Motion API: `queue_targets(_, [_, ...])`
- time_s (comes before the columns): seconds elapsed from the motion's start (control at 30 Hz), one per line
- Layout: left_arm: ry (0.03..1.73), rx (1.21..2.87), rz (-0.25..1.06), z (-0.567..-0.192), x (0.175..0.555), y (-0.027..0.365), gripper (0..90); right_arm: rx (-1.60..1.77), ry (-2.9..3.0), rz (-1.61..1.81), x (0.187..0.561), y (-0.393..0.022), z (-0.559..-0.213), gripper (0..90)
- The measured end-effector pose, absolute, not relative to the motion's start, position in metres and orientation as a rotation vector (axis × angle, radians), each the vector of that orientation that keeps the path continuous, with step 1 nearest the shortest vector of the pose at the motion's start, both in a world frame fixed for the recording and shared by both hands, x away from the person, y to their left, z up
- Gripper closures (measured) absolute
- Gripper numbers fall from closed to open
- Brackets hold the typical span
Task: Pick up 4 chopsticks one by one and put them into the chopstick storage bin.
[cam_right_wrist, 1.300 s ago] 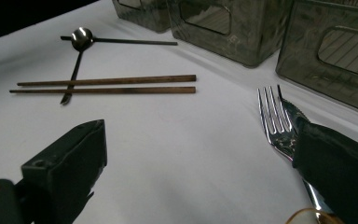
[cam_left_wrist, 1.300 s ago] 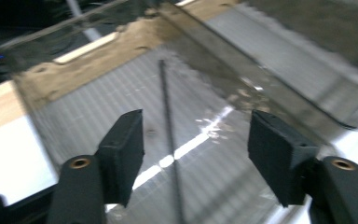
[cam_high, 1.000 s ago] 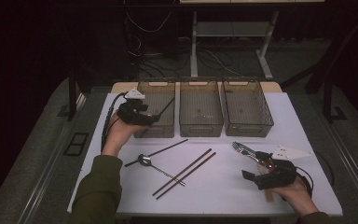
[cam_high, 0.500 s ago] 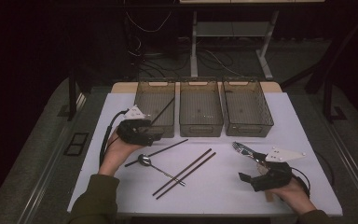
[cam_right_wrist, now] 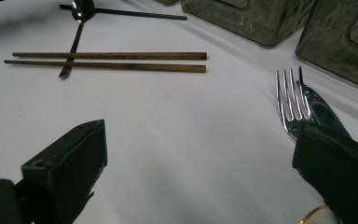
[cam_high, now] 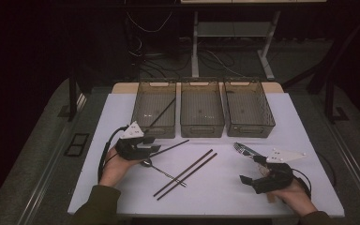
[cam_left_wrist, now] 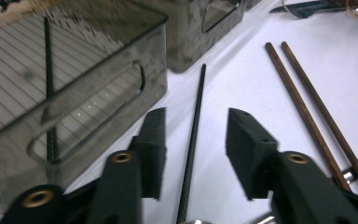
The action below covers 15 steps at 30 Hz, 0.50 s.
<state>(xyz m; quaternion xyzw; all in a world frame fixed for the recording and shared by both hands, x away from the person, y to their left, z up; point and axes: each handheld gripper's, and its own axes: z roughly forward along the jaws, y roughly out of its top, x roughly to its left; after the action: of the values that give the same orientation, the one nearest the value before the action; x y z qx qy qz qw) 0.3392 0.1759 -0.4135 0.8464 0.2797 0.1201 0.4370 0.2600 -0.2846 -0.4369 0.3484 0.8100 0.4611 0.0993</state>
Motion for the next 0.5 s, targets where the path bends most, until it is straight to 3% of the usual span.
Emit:
queue_targets(0.37, [0.709,2.197,0.240,-0.435,0.348,0.176,72.9,1.029,2.412,1.361,0.260,-0.283,-0.438,3.2])
queue_targets(0.5, [0.717,2.223,0.249,-0.439,0.350,0.175,73.9,1.029,2.413,1.363,0.260,-0.283,-0.438,3.2])
